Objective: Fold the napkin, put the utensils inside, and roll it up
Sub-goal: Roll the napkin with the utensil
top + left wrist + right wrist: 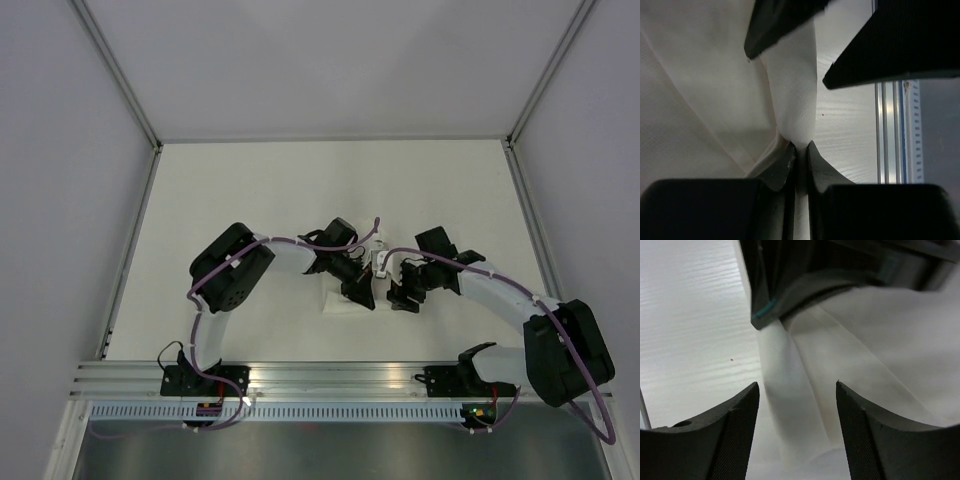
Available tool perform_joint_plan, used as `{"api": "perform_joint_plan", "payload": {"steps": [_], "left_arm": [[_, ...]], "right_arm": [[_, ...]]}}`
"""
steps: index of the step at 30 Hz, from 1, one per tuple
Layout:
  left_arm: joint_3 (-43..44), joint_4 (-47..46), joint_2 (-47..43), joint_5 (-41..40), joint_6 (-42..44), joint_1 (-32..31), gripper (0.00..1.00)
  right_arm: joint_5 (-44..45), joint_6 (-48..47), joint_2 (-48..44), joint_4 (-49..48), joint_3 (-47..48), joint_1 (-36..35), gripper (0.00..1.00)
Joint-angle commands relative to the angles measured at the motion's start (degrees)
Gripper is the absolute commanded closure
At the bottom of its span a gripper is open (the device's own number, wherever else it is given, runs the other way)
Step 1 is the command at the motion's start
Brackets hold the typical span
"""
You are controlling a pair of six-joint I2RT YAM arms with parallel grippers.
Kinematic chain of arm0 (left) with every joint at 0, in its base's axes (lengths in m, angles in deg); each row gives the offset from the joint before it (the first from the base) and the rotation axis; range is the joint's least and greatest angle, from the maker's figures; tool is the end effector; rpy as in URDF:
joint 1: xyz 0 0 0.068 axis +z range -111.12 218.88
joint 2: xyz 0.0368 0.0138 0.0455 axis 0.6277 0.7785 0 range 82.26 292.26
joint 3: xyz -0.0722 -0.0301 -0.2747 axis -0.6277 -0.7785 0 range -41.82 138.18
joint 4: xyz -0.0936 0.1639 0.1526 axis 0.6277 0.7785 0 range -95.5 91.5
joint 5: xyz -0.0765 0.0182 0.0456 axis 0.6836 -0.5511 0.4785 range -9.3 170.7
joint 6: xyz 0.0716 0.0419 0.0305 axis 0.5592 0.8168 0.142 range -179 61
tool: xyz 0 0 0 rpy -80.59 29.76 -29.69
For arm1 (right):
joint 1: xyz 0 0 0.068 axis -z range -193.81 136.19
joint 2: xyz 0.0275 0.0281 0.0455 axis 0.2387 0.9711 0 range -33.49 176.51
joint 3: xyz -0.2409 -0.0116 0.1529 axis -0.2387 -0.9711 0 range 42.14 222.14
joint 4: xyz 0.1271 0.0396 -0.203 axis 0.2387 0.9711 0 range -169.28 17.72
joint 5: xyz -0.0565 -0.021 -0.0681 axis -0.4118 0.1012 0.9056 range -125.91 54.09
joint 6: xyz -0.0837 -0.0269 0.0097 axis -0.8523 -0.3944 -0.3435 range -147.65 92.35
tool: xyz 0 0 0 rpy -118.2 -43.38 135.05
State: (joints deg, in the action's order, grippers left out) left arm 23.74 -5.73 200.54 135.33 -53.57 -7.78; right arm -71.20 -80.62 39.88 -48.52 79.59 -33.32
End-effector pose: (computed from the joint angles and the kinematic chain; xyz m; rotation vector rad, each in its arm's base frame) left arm 0.2336 -0.3407 0.1203 1.4717 2.0258 -1.4870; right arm 0.1853 0.1139 0.1688 -1.6201 1.9310 0.6168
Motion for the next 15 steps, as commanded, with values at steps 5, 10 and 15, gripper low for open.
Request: {"api": "perform_joint_plan", "payload": {"steps": [5,10,15], "left_arm": [[2.0,3.7,4.4,2.1,-2.6,1.2,0.98],[2.8,3.7,4.6,2.1,-3.2,1.4,0.98],[2.9,3.7,4.6,2.3,-3.4,1.6,0.98]], "right_arm": [[8.4,4.7,0.0,-13.3,-3.9,-10.9,0.31],[11.0,6.8,0.4,-16.3,-5.1,-15.5,0.32],[12.4,7.8,3.2,-16.9,-4.8,-17.7,0.42]]}}
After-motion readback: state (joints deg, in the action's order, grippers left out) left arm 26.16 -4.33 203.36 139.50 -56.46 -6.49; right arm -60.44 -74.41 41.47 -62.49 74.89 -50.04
